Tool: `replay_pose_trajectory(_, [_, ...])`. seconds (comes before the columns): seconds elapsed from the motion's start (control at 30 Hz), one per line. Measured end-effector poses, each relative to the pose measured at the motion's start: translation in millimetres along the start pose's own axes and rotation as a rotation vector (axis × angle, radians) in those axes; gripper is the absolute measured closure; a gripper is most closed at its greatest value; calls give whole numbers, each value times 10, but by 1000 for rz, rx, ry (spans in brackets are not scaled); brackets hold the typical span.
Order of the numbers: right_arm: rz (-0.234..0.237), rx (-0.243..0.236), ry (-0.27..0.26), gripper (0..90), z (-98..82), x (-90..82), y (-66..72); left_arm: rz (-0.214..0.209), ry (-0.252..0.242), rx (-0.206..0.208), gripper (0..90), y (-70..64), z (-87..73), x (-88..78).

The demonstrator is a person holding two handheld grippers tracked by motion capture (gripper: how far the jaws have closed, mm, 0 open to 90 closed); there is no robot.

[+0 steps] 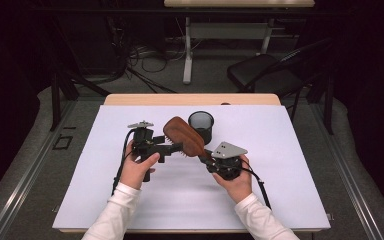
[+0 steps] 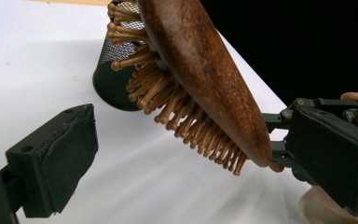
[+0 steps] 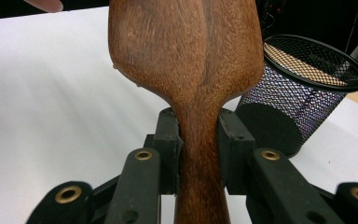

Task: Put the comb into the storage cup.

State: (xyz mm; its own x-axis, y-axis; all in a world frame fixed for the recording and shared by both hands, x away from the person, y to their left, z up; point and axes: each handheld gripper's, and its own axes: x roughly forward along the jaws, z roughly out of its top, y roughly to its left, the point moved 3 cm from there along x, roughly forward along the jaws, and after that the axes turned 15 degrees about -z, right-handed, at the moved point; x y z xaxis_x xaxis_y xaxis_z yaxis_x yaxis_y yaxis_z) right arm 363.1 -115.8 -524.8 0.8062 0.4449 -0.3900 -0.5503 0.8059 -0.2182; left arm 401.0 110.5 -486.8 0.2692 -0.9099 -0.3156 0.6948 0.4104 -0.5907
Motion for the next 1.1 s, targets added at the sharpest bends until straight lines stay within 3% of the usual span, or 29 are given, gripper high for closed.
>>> replay_pose_trajectory(1.1, [4, 0, -27, 721, 37, -30, 67, -54, -24, -52, 78, -43, 127, 198])
